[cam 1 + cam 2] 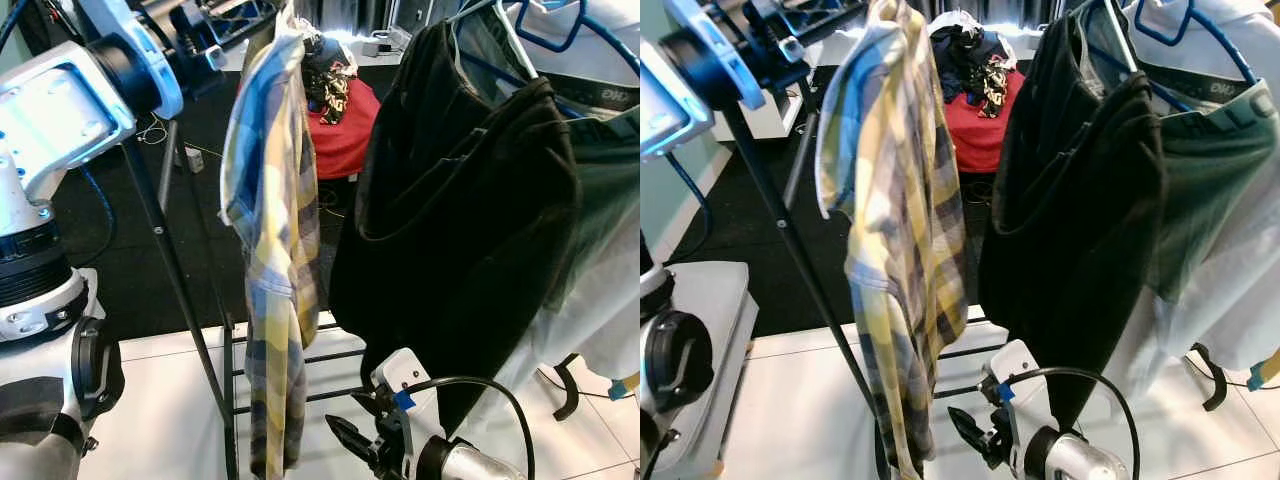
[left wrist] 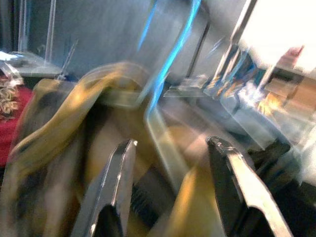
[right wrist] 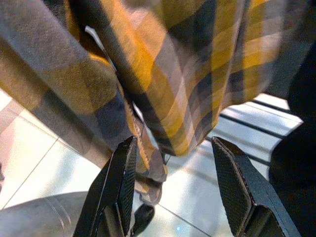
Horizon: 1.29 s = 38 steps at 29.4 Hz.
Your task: Hang hanger
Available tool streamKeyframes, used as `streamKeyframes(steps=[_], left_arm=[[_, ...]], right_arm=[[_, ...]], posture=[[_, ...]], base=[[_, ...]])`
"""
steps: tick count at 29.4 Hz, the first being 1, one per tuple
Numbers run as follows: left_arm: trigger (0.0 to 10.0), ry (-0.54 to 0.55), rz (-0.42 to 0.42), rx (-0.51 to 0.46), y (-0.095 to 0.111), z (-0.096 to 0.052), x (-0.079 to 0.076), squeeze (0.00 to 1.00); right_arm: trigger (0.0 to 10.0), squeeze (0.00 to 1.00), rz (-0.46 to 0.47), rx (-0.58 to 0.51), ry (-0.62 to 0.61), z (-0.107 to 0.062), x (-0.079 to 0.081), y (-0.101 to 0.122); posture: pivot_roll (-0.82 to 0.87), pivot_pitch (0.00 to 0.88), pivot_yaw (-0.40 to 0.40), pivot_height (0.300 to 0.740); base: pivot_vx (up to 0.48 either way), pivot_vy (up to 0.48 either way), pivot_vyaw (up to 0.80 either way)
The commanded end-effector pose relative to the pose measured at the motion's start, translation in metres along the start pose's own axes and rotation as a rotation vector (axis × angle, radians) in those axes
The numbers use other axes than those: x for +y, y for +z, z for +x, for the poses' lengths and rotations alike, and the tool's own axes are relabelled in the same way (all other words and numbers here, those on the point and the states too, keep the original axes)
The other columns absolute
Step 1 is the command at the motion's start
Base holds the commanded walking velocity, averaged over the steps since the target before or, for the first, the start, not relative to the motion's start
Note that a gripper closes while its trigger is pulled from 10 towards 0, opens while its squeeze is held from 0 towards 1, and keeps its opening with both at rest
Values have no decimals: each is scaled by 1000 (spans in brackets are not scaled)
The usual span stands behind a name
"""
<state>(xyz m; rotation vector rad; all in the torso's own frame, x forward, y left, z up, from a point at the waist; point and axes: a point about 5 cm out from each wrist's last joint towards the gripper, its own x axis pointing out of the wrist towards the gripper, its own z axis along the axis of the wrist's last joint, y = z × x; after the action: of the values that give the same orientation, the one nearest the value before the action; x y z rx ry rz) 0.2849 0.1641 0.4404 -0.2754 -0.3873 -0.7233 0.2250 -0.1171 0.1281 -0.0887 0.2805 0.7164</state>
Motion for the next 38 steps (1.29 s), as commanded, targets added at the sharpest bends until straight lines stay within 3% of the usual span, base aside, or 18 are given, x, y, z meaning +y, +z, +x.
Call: streamKeyframes(steps=[1, 3, 4, 7, 12, 14, 20, 23, 26, 27, 30, 32, 35, 36, 38], left_arm=[[10000, 10, 55, 26, -5, -1, 2, 0], [10000, -28, 93, 31, -15, -9, 5, 0], [10000, -125, 75, 39, -34, -31, 8, 0], [10000, -189, -5, 73, -56, -56, 9, 0], [10000, -171, -49, 109, -73, -69, 7, 0], [10000, -112, -74, 128, -83, -74, 10, 0], [10000, -40, -53, 155, -102, -83, 19, 0], [10000, 121, 12, 263, -145, -114, 37, 0], [10000, 212, 32, 306, -161, -126, 46, 0], [10000, 334, 84, 377, -182, -142, 59, 0], [10000, 334, 84, 377, -182, -142, 59, 0], [10000, 665, 123, 592, -237, -181, 76, 0], [10000, 665, 123, 592, -237, -181, 76, 0], [10000, 776, 58, 689, -267, -199, 76, 0], [10000, 776, 58, 689, -267, -199, 76, 0]], right_arm=[[10000, 0, -1, -3, -15, -1, -2, 0], [10000, 0, 18, -31, -9, -1, -2, 4], [10000, 0, 42, -80, 10, -4, -2, 13], [10000, 0, 58, -111, 31, -8, -1, 19], [10000, 0, 83, -161, 52, -10, -1, 28], [10000, 0, 101, -200, 65, -10, -1, 35], [10000, 0, 108, -181, 52, -9, -3, 32], [10000, 0, 113, -61, -31, -6, -8, 7], [10000, 0, 132, -22, -62, -5, -11, -4], [10000, 0, 150, 28, -116, -2, -16, -21], [10000, 0, 150, 28, -116, -2, -16, -21], [10000, 0, 238, 129, -256, 7, -32, -64], [10000, 0, 238, 129, -256, 7, -32, -64], [10000, 0, 302, 181, -335, 12, -39, -87], [10000, 0, 302, 181, -335, 12, -39, -87]], posture=[[25, 212, -9, 740], [21, 213, -5, 740], [15, 212, -2, 740], [15, 212, -4, 740], [12, 213, -7, 740], [10, 210, -11, 740], [10, 209, -13, 740], [-1, 197, -17, 740], [0, 189, -18, 740], [-4, 176, -19, 740], [-4, 176, -19, 740], [-6, 159, -16, 740], [-6, 159, -16, 740], [-11, 153, -22, 740], [-11, 153, -22, 740]], base=[[0, 0, 0], [0, 0, 0], [0, 0, 0], [0, 0, 0], [0, 0, 0], [0, 0, 0], [0, 0, 0], [0, 0, 0], [0, 0, 0], [0, 0, 0], [0, 0, 0], [0, 0, 0], [0, 0, 0], [0, 0, 0], [0, 0, 0]])
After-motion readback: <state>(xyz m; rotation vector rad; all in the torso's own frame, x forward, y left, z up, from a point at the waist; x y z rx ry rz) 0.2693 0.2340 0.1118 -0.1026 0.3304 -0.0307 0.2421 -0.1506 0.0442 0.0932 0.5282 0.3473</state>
